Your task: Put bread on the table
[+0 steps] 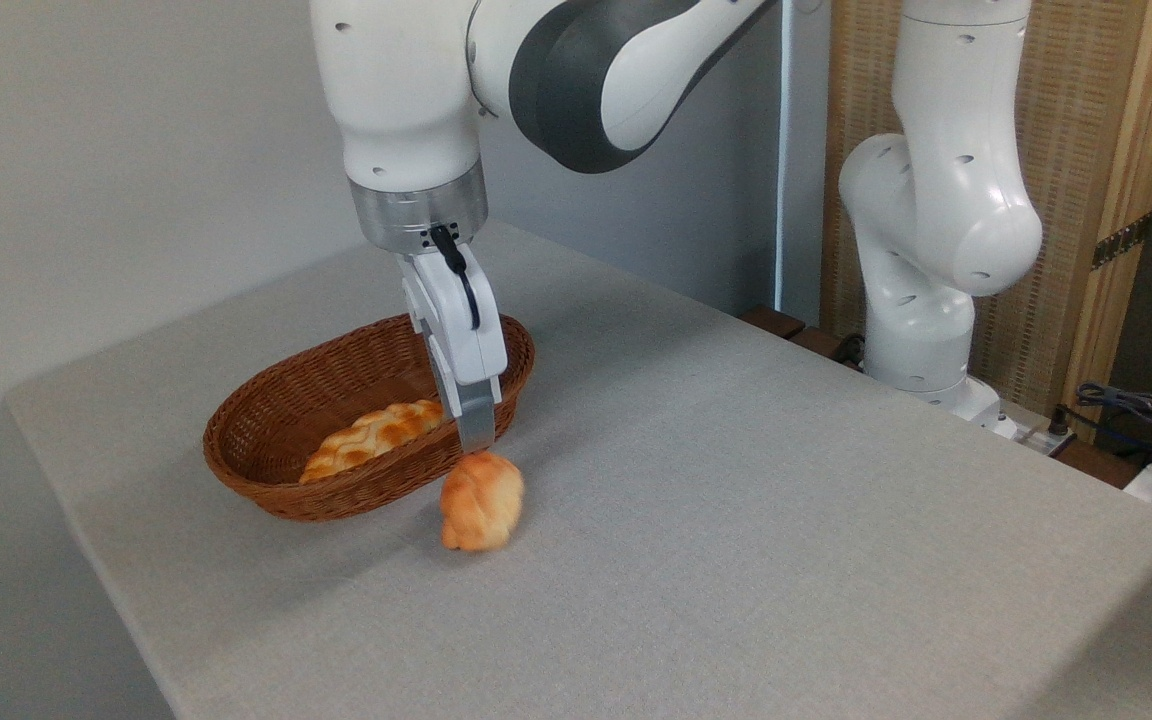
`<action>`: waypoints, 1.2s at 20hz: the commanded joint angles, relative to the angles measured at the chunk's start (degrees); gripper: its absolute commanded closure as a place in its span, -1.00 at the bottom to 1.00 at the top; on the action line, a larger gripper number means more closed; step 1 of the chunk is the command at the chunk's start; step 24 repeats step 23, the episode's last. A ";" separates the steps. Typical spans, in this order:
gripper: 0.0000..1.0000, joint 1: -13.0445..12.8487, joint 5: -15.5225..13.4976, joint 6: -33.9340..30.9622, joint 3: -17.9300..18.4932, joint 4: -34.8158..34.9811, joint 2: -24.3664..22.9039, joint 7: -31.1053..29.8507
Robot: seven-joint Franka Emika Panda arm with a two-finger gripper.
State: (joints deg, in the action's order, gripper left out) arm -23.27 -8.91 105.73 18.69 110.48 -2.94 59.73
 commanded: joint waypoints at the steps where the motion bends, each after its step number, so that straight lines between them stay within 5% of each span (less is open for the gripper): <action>1: -0.75 -0.55 0.47 -0.79 0.65 -0.27 -0.13 -0.23; 5: -0.99 -0.55 0.47 0.00 0.65 -1.22 -0.31 -0.75; 8: -1.00 -0.64 0.91 0.09 0.65 -4.30 -0.22 -1.28; 14: -1.00 -0.64 5.65 0.88 0.12 -7.91 -0.05 -17.69; 17: -1.00 -0.64 5.83 1.50 0.47 -7.82 0.22 -22.45; 24: -1.00 -0.55 6.18 1.59 0.65 -7.82 1.62 -22.20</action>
